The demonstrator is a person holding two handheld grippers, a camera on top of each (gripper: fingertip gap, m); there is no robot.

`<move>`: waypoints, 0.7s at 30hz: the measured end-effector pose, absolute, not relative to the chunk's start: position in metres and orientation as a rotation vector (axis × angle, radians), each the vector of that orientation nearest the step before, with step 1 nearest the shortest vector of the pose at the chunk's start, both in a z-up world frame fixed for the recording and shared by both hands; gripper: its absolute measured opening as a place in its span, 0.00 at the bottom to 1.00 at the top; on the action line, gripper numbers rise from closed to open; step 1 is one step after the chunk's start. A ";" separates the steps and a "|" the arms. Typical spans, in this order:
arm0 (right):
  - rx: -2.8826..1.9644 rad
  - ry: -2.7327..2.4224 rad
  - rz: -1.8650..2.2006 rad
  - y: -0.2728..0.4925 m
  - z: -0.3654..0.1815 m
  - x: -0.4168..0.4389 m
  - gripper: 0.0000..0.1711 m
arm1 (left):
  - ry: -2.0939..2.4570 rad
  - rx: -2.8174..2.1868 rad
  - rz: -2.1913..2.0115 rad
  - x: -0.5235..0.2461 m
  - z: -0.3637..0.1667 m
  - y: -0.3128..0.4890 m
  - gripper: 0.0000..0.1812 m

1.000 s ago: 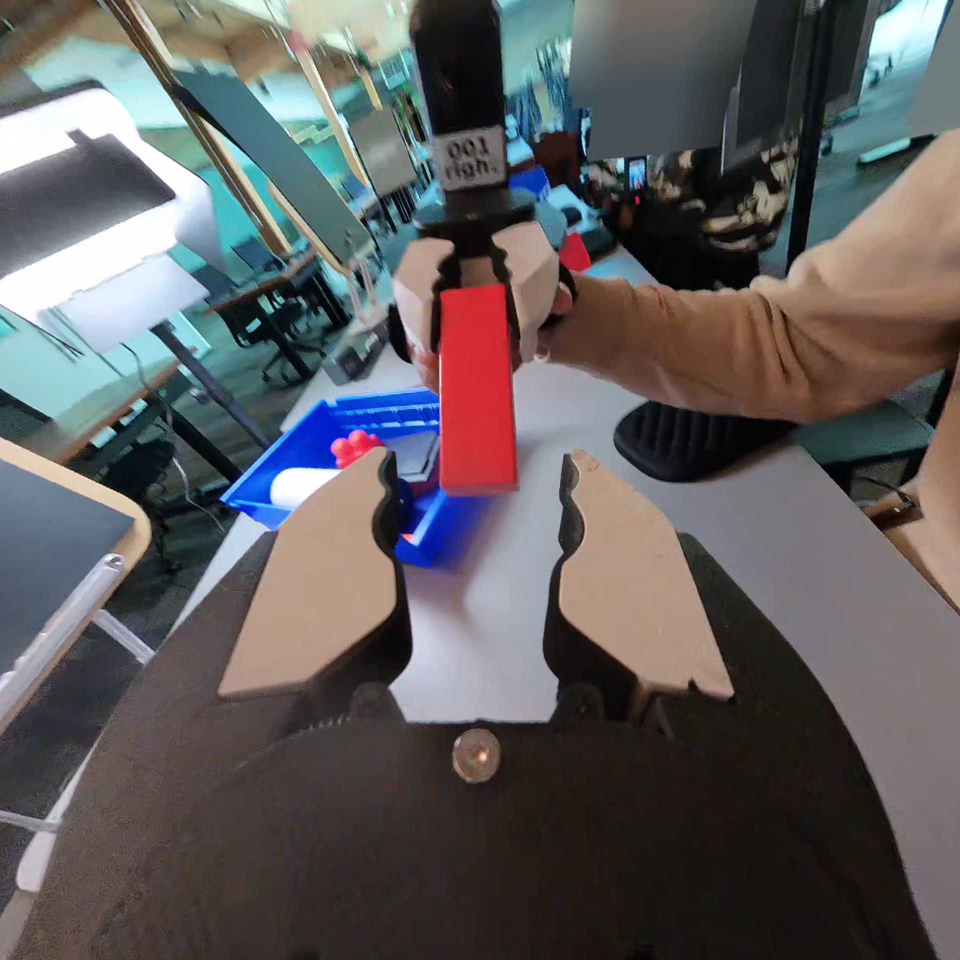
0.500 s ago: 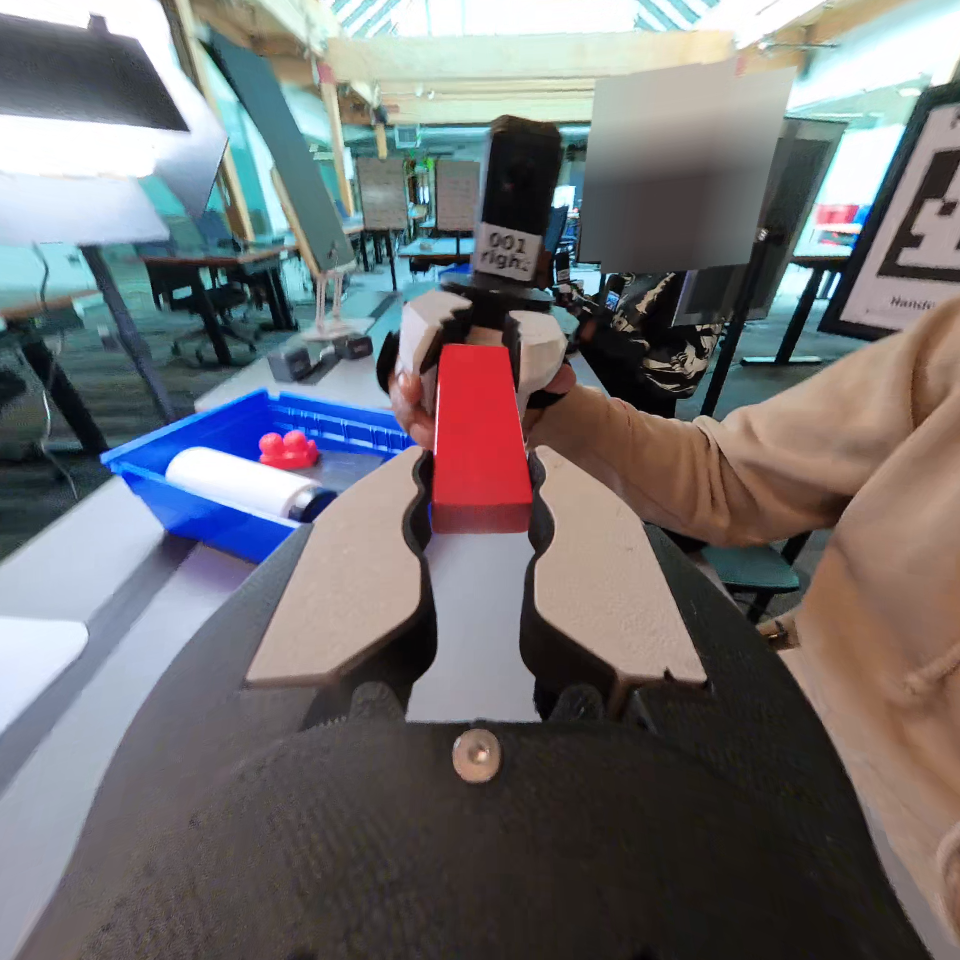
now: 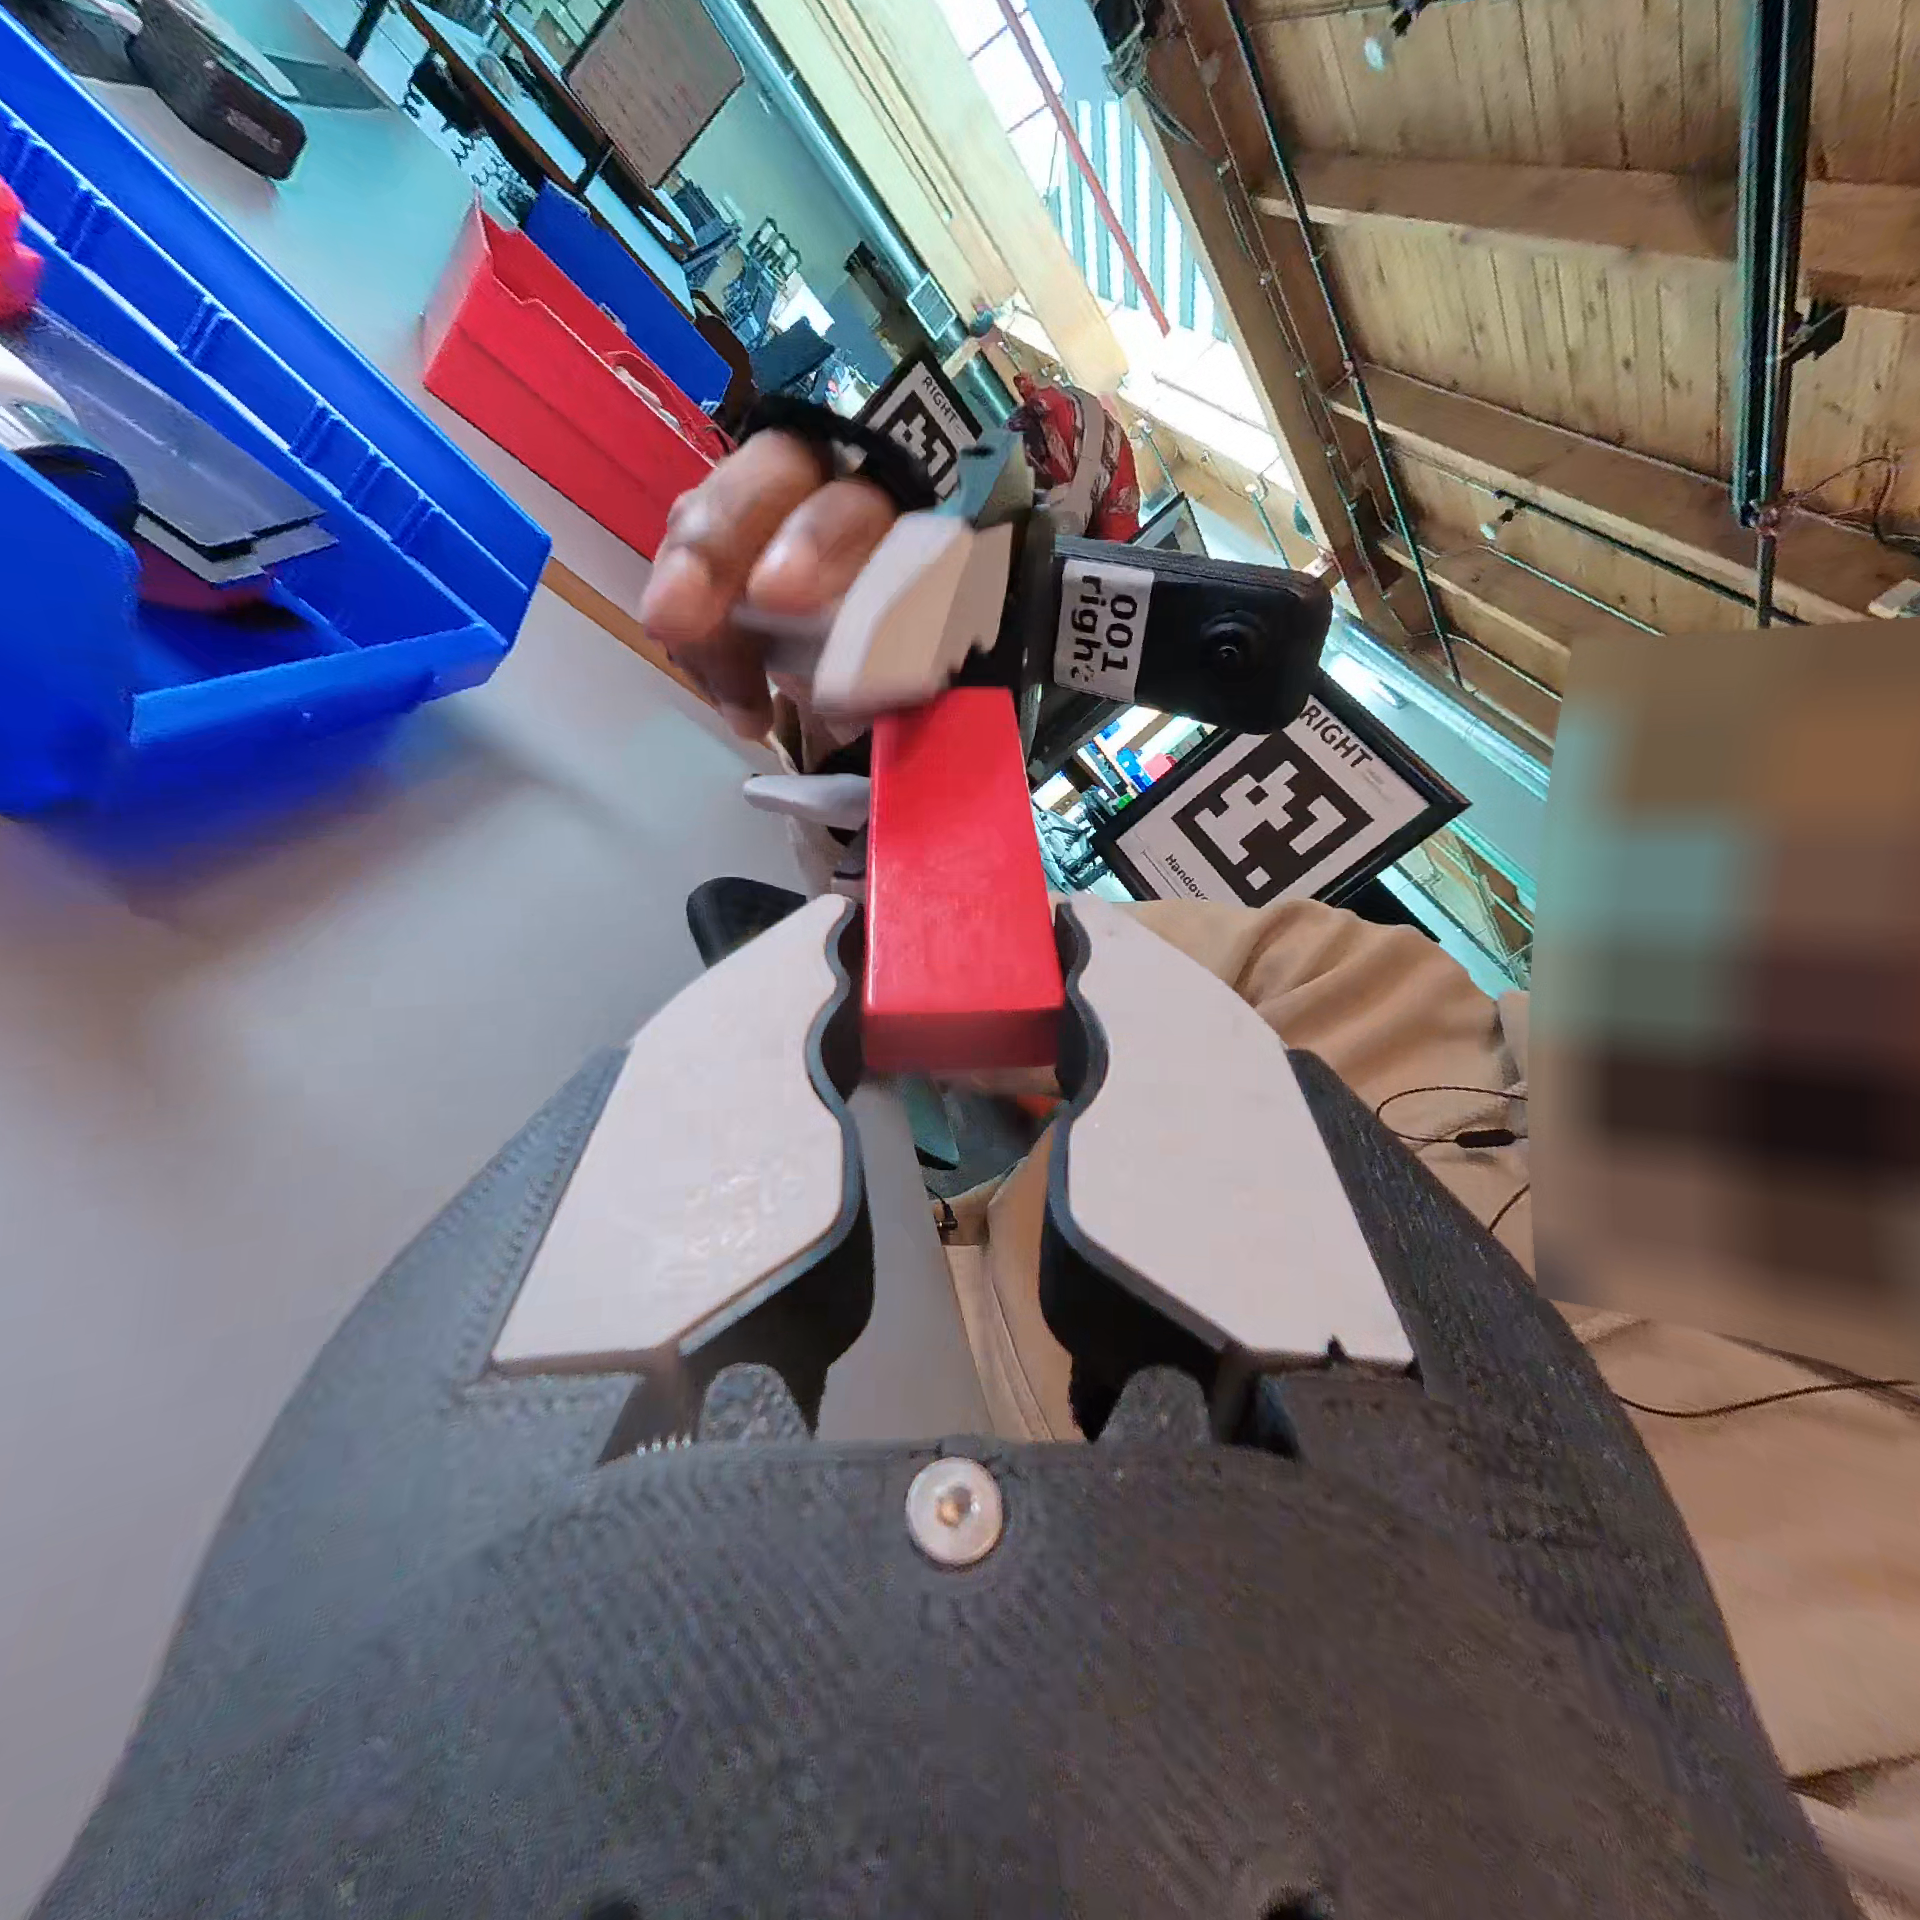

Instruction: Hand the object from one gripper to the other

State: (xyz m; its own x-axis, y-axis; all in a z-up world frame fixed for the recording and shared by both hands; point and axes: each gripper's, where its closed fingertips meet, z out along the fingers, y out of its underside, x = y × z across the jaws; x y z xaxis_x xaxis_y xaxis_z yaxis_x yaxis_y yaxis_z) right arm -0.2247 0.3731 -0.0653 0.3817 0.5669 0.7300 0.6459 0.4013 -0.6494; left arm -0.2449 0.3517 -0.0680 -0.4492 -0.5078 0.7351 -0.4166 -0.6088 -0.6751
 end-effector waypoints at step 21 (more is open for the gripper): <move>-1.478 -0.792 0.844 0.380 -0.040 -0.224 0.16 | 1.171 -1.190 -1.406 -0.236 -0.020 0.378 0.09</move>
State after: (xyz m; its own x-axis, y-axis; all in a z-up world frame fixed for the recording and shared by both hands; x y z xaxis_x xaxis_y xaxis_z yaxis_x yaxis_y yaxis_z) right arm -0.2243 0.3797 -0.0399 0.5056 0.8608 -0.0584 0.0037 -0.0699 -0.9975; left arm -0.2361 0.3783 -0.0204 -0.1064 -0.9878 0.1137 0.0667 -0.1212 -0.9904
